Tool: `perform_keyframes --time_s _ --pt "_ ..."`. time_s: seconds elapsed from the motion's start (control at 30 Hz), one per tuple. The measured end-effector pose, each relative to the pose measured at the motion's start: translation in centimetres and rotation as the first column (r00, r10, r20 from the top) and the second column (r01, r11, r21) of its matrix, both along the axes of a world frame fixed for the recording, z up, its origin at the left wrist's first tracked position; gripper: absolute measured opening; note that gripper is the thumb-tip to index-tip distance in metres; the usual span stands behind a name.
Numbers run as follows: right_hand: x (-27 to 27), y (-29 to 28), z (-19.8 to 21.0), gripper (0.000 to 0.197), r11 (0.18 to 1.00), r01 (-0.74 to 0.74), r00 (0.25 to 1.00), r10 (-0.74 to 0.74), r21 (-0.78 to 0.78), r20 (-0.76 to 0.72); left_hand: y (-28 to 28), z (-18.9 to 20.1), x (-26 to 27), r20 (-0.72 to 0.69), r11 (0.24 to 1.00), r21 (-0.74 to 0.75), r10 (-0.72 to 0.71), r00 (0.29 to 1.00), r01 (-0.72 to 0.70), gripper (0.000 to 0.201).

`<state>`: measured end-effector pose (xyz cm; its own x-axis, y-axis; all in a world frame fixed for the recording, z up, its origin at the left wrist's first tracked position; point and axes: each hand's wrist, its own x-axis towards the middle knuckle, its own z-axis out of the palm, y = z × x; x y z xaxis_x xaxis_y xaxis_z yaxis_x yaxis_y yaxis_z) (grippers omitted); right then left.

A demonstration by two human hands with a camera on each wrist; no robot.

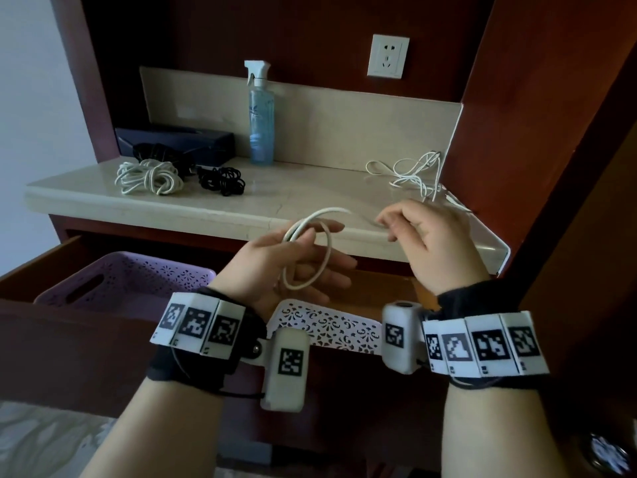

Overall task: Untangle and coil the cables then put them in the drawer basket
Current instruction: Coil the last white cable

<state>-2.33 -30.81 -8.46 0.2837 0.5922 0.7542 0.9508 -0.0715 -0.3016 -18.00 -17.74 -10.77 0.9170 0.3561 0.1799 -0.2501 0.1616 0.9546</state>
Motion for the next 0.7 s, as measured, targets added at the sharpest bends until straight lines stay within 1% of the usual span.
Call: perform_keyframes --time_s 0.1,0.17,0.23,0.3,0.37,0.43,0.57,0.63,0.7 --pt "-0.4 0.9 -0.5 0.035 0.99 -0.107 0.994 0.11 0.094 -0.023 -0.2 -0.1 0.2 0.001 1.0 0.016 0.005 1.0 -0.005 0.033" --pt "-1.1 1.9 -0.6 0.035 0.988 -0.087 0.996 0.088 0.128 -0.003 -0.6 -0.2 0.6 0.001 0.999 0.029 0.027 1.0 -0.027 0.032" --pt "-1.3 2.4 -0.7 0.037 0.993 -0.026 1.0 0.027 0.117 -0.012 -0.7 -0.2 0.8 0.01 0.998 0.036 0.053 0.999 -0.054 0.035" --pt "-1.0 2.4 -0.7 0.035 0.997 0.024 0.999 -0.021 0.074 -0.046 -0.8 -0.2 0.8 0.033 0.995 -0.003 0.096 0.995 -0.096 0.04" --pt "-0.8 2.2 -0.7 0.031 0.999 0.038 0.997 -0.04 -0.024 -0.068 -0.8 -0.1 0.9 0.074 0.988 -0.056 0.15 0.986 -0.146 0.046" --pt "-1.0 2.1 -0.6 0.03 0.994 0.0 0.997 -0.009 -0.113 -0.076 -0.8 -0.1 0.8 0.118 0.978 -0.091 0.195 0.974 -0.185 0.049" --pt "-1.7 2.3 -0.5 0.024 0.984 -0.108 0.988 0.09 -0.141 -0.124 -0.3 0.1 0.6 0.192 0.965 -0.151 0.243 0.951 -0.216 0.046" --pt "-1.6 2.3 -0.4 0.023 0.975 -0.118 0.985 0.091 -0.19 -0.147 0.2 0.4 0.4 0.237 0.955 -0.206 0.262 0.936 -0.215 0.048" --pt "-1.3 2.1 -0.4 0.022 0.966 -0.096 0.984 0.056 -0.239 -0.169 1.2 0.9 0.2 0.297 0.938 -0.274 0.292 0.909 -0.212 0.049"
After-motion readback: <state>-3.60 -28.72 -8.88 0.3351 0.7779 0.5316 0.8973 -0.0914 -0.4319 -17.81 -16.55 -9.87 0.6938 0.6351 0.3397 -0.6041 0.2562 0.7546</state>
